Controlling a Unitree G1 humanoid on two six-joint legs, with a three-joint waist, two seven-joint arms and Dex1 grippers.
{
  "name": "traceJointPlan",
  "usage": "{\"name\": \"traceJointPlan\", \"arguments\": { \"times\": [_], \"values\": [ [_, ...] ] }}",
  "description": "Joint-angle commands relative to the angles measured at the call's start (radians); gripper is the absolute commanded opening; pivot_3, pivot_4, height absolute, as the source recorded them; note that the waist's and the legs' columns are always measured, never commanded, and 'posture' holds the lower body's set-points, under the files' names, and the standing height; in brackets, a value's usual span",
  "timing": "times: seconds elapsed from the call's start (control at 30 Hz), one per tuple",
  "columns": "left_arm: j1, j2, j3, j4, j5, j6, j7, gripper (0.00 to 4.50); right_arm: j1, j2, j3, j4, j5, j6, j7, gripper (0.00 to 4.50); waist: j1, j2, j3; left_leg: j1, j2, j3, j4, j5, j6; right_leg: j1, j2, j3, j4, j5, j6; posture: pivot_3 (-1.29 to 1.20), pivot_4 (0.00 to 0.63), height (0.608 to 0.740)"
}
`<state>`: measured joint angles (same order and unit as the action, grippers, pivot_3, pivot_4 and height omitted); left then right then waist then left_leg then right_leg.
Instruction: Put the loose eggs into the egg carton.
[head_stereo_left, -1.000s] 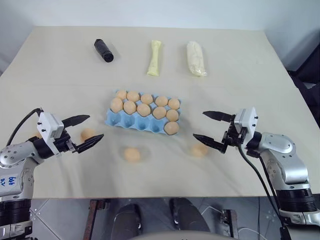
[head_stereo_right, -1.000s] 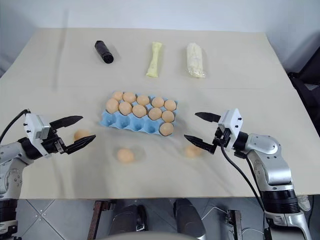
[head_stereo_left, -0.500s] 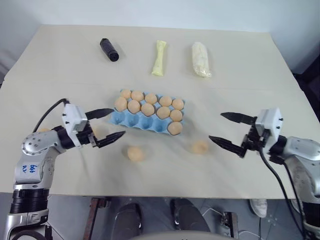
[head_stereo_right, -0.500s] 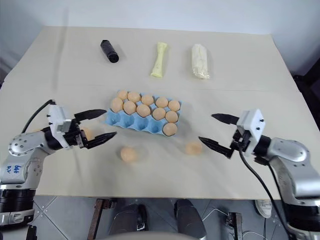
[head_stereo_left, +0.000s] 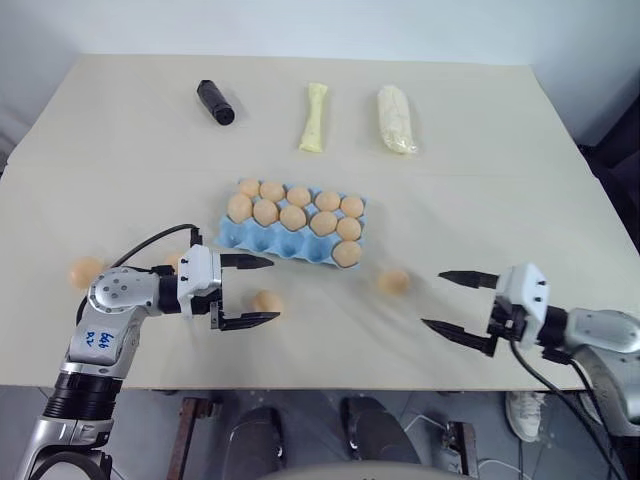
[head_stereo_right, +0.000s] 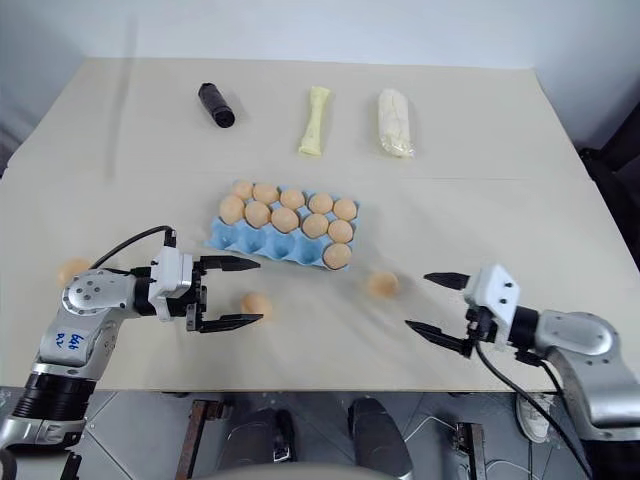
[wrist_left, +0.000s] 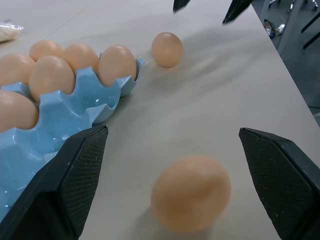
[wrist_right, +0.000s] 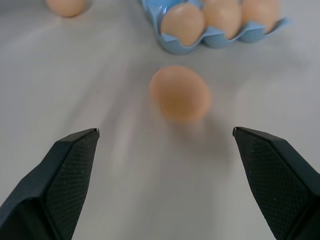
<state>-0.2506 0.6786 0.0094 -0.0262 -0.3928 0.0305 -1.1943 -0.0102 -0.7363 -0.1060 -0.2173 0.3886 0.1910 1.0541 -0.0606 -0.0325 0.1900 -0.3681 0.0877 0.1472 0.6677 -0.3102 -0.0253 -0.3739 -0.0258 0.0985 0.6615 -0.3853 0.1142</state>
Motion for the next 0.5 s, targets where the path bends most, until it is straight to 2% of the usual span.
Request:
{"name": "traceJointPlan", "arguments": {
  "times": [0.03, 0.23, 0.4, 0.5],
  "values": [
    [0.011, 0.003, 0.014, -0.029, -0.009, -0.011, 0.001, 4.46, -0.074, 0.026, 0.058, 0.058, -0.041, -0.033, -0.004, 4.5, 0.0, 0.0, 0.0, 0.0, 0.0, 0.0, 0.0, 0.0, 0.0, 0.0, 0.0, 0.0, 0.0, 0.0, 0.0, 0.0, 0.15, 0.74],
    [0.046, 0.02, 0.042, -0.06, -0.01, -0.002, 0.018, 4.46, -0.217, 0.106, 0.145, 0.188, -0.098, -0.072, -0.015, 4.5, 0.001, 0.0, 0.0, -0.001, 0.0, 0.001, 0.0, 0.0, 0.001, -0.001, -0.001, 0.0, 0.0, 0.001, 0.002, 0.0, 0.15, 0.74],
    [0.085, 0.033, 0.063, -0.093, -0.015, 0.007, 0.034, 4.46, -0.274, 0.158, 0.174, 0.271, -0.129, -0.111, -0.031, 4.5, 0.0, 0.0, 0.0, -0.001, 0.001, 0.001, -0.001, 0.0, 0.001, -0.002, -0.002, 0.0, 0.0, 0.001, 0.001, 0.0, 0.15, 0.74],
    [0.093, 0.035, 0.067, -0.1, -0.015, 0.008, 0.043, 4.5, -0.292, 0.189, 0.178, 0.298, -0.138, -0.126, -0.049, 3.93, -0.001, 0.0, 0.0, -0.001, 0.0, 0.001, -0.001, 0.0, 0.001, -0.002, -0.002, 0.0, 0.0, 0.001, 0.001, 0.0, 0.15, 0.74]
  ]
}}
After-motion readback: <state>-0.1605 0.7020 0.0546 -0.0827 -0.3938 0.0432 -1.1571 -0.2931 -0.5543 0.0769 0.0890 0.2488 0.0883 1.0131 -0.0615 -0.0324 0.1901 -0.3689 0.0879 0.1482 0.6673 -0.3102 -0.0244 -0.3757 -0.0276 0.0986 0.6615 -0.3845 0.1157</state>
